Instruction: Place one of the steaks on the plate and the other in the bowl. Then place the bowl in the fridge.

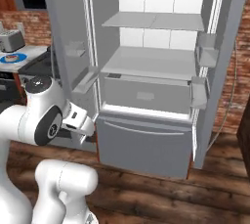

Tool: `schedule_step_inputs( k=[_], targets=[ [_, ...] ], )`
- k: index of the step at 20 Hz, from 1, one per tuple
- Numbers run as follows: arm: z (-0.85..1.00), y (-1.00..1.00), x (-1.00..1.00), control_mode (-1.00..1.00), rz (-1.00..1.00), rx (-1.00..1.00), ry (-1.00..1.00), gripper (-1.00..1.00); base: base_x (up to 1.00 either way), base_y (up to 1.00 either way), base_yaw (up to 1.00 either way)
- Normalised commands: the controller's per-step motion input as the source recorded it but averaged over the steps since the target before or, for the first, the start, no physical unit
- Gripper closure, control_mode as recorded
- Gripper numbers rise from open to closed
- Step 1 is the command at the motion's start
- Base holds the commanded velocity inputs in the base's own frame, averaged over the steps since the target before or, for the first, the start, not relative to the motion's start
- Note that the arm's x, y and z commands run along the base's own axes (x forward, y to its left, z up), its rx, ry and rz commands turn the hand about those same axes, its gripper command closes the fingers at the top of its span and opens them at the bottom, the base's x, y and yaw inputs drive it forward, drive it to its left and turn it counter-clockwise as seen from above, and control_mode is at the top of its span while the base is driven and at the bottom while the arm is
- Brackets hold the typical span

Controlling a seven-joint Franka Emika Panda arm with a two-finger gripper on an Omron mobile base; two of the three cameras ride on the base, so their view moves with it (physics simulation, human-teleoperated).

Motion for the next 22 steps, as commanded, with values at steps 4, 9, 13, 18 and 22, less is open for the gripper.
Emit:
schedule_step_inputs(
  k=[4,9,13,18,22],
  targets=[
    [0.00,0.00,0.00,1.00,0.00,0.00,0.00,-1.00,-0.23,1.00,0.00],
    [0.00,0.00,0.00,1.00,0.00,0.00,0.00,-1.00,-0.09,1.00,0.00],
    [0.00,0.00,0.00,1.00,0.00,0.00,0.00,-1.00,0.00,1.00,0.00],
    [0.00,0.00,0.00,1.00,0.00,0.00,0.00,-1.00,0.07,1.00,0.00],
    [0.00,0.00,0.00,1.00,0.00,0.00,0.00,-1.00,0.27,1.00,0.00]
  ],
)
